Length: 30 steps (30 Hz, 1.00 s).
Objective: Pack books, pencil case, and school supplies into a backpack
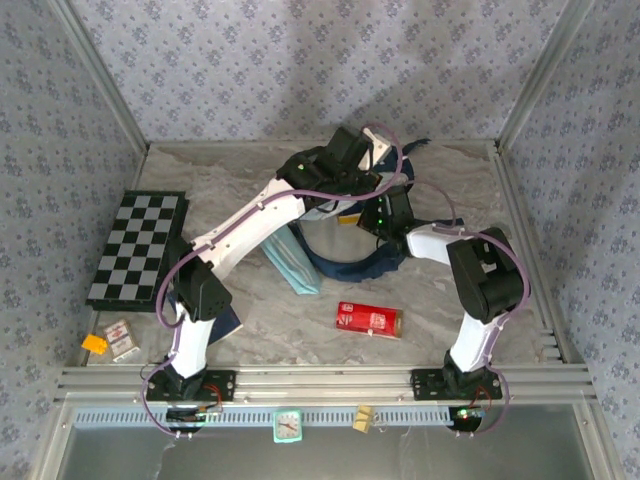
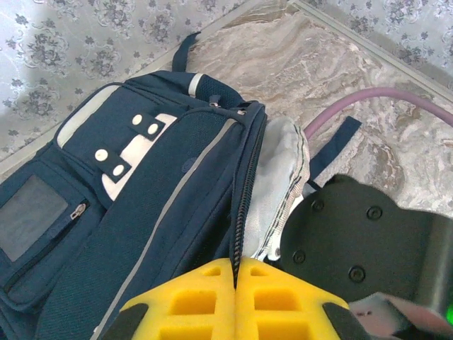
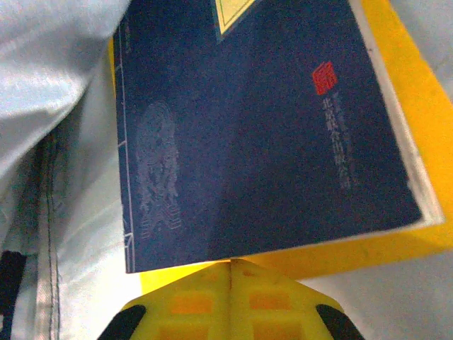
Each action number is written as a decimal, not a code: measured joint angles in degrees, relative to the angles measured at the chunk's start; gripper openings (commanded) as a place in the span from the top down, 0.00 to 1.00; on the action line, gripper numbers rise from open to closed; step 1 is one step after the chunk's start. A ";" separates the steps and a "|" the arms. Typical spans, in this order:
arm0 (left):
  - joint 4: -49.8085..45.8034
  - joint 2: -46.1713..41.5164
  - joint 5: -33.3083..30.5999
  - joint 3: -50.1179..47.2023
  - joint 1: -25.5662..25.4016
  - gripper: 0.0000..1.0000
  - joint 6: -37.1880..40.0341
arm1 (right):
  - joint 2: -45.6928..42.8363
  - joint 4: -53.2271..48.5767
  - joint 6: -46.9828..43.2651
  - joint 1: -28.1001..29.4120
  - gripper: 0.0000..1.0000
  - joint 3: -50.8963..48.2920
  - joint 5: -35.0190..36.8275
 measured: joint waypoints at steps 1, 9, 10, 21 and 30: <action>0.07 0.02 -0.20 0.02 0.00 1.00 0.00 | -0.09 0.07 -0.44 -0.15 0.88 -0.09 -0.44; -0.37 0.74 -0.04 0.11 0.00 0.87 -0.74 | -16.92 -6.01 -6.91 -0.13 0.75 -11.52 -3.63; -0.57 0.74 0.68 0.11 0.00 0.81 -1.01 | -20.06 -8.13 -7.41 -0.13 0.74 -12.37 -3.37; 7.61 -19.39 5.20 -32.26 0.70 0.29 -9.70 | -44.72 -34.62 -11.39 -2.91 0.59 -12.50 0.42; 7.45 -38.75 -1.09 -54.86 19.69 0.09 -25.03 | -30.56 -38.49 -13.55 7.74 0.46 -5.14 -5.75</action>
